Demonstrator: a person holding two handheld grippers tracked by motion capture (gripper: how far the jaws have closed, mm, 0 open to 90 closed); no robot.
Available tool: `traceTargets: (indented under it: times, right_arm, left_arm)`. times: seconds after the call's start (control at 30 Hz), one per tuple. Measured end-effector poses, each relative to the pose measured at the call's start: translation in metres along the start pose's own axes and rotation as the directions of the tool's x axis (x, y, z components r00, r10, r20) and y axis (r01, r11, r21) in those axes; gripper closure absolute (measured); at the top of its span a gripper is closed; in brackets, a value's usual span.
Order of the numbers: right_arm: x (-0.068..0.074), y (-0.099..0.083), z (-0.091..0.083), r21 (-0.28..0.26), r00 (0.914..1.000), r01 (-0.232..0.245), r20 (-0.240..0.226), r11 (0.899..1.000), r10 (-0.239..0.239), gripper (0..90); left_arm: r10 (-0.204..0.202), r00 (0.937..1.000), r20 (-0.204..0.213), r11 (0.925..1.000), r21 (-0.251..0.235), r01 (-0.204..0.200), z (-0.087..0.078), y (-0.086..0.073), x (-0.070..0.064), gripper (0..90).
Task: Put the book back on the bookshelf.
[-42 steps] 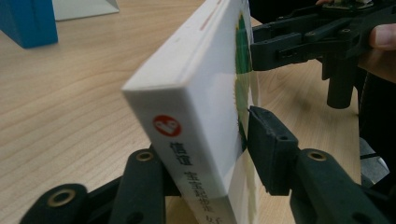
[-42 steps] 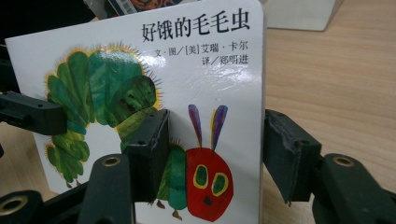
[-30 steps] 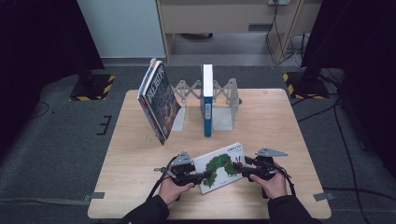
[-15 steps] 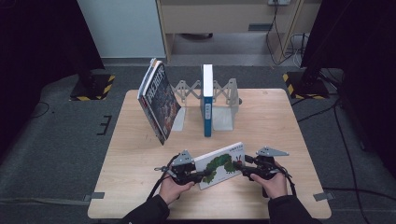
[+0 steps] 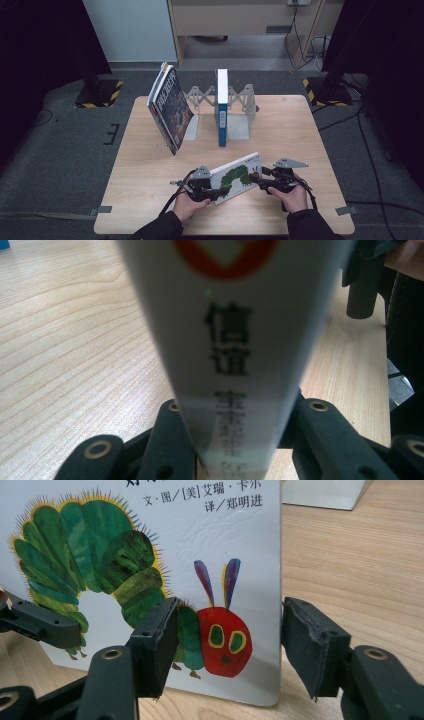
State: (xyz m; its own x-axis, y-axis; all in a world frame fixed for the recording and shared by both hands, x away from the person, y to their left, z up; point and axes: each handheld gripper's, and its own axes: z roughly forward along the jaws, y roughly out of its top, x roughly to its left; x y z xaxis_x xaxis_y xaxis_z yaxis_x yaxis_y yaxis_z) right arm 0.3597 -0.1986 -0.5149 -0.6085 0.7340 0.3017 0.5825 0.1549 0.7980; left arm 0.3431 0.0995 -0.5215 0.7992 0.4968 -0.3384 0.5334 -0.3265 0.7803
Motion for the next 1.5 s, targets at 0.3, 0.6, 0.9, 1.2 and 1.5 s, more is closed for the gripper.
traceTargets:
  times: [0.3, 0.6, 0.9, 1.2, 1.5]
  right_arm:
    - [-0.002, 0.001, -0.003, -0.013, 0.9997, -0.001, 0.025, 1.0, 0.002, 40.1]
    - [-0.007, 0.002, -0.006, -0.017, 0.9977, -0.012, 0.067, 1.0, 0.014, 36.4]
    - [-0.018, -0.001, -0.012, 0.015, 0.981, -0.011, 0.194, 1.0, 0.008, 28.6]
    - [-0.037, -0.007, -0.018, 0.117, 0.9379, -0.006, 0.345, 0.993, -0.035, 20.5]
    - [-0.043, -0.011, -0.017, 0.179, 0.9236, -0.013, 0.379, 0.984, -0.057, 17.4]
  left_arm:
    - [-0.012, 0.9999, 0.01, 0.9995, -0.028, 0.012, -0.006, 0.007, -0.004, 74.4]
    - [-0.057, 0.9984, -0.002, 0.9969, -0.055, 0.056, -0.017, 0.016, -0.006, 74.7]
    - [-0.091, 0.9953, -0.033, 0.9925, -0.085, 0.088, -0.031, 0.027, -0.004, 74.8]
    - [-0.094, 0.994, -0.056, 0.9881, -0.127, 0.087, -0.045, 0.037, -0.002, 74.8]
    - [-0.084, 0.9905, -0.109, 0.9832, -0.171, 0.065, -0.055, 0.05, -0.002, 74.8]
